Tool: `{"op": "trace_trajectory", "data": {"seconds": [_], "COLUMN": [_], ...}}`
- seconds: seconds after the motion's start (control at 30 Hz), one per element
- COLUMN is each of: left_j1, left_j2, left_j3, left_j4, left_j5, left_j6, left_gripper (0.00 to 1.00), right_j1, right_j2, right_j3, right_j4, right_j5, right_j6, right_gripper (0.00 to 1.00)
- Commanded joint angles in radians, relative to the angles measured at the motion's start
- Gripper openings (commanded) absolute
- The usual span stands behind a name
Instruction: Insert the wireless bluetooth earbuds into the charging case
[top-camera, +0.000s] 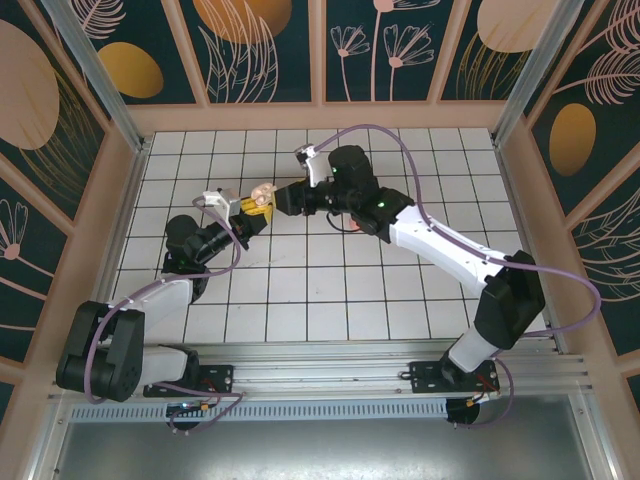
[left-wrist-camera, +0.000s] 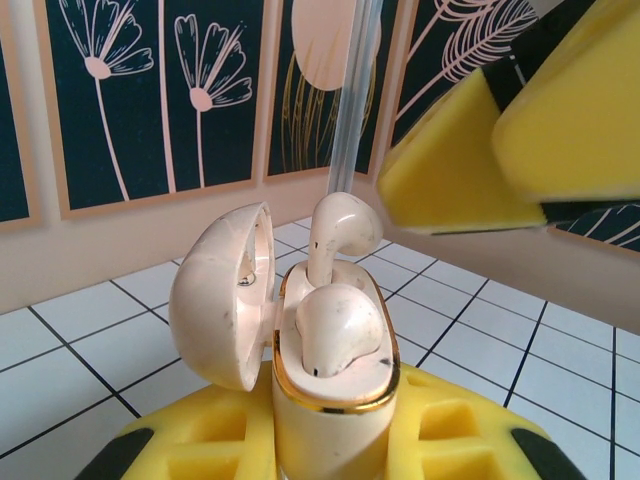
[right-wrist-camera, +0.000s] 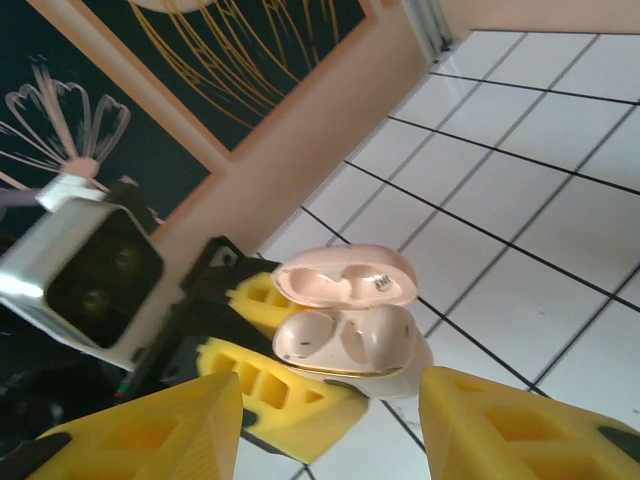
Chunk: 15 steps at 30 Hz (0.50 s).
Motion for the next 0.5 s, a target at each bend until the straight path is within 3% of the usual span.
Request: {"op": "trace_trajectory", "data": {"seconds": [0.0,0.47], "left_j1": [-0.001,0.0], "left_j2": [-0.02,-0.023], "left_j3": [0.026,0.024], "left_j4": [0.054,0.055], "left_j5": [-0.001,0.0], "left_j6": [0.011,0.01], "left_gripper": [0.11,0.11], "right_j1": [-0.029,-0.096], "right_j2": [-0.04,0.008], "right_j3": [-0.029,-0.064], "right_j4": [0.096,0.218], "right_j5": [-0.069,-0.19], "right_j6": [0.061,0.207], "right_gripper": [0.5,0.28]}}
